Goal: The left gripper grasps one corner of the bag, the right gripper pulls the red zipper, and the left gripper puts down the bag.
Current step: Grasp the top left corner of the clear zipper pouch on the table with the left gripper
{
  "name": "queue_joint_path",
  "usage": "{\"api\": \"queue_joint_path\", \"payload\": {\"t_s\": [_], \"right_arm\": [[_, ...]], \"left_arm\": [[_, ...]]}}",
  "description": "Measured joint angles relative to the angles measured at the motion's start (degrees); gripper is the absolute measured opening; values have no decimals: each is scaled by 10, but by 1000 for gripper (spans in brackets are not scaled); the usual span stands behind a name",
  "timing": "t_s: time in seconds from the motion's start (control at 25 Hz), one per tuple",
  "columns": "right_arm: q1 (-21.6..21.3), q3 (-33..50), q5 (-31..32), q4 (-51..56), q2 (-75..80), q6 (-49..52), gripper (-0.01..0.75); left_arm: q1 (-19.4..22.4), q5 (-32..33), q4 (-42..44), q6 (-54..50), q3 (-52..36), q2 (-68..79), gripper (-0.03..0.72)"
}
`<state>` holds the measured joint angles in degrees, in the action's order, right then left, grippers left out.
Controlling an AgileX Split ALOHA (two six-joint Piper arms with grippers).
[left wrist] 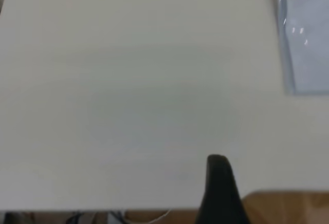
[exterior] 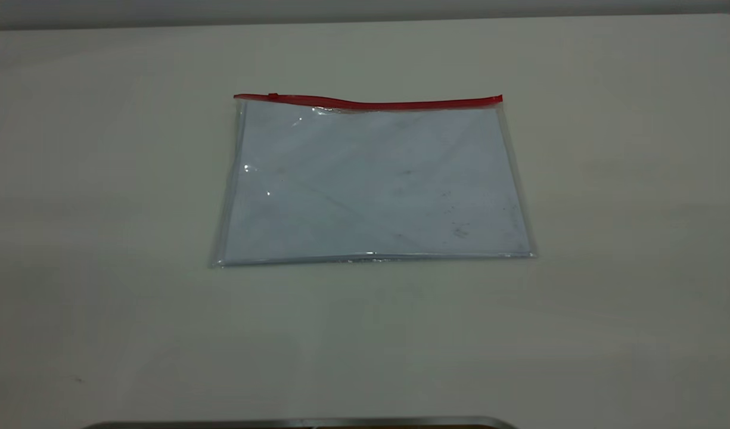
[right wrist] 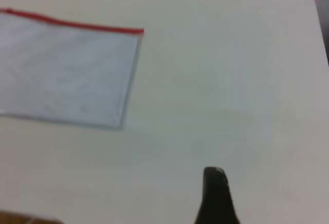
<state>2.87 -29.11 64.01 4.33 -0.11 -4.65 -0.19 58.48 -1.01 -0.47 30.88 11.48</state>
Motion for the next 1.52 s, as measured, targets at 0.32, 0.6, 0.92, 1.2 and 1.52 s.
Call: {"api": "queue_joint_path", "payload": {"t_s": [0.32, 0.6, 0.92, 1.2, 1.52], "right_arm": [[0, -81, -54, 16, 188, 4, 578], [0, -91, -184, 40, 347, 4, 578], [0, -92, -256, 109, 491, -54, 578], [0, -95, -294, 141, 619, -98, 578], [0, -122, -302, 141, 686, -122, 578]], "left_arm": [[0, -137, -81, -2, 75, 286, 588], [0, -334, -168, 68, 79, 522, 588], [0, -444, -313, 253, 138, 758, 588], [0, -350, -414, 397, 312, 957, 588], [0, -289, -511, 537, 458, 1112, 588]]}}
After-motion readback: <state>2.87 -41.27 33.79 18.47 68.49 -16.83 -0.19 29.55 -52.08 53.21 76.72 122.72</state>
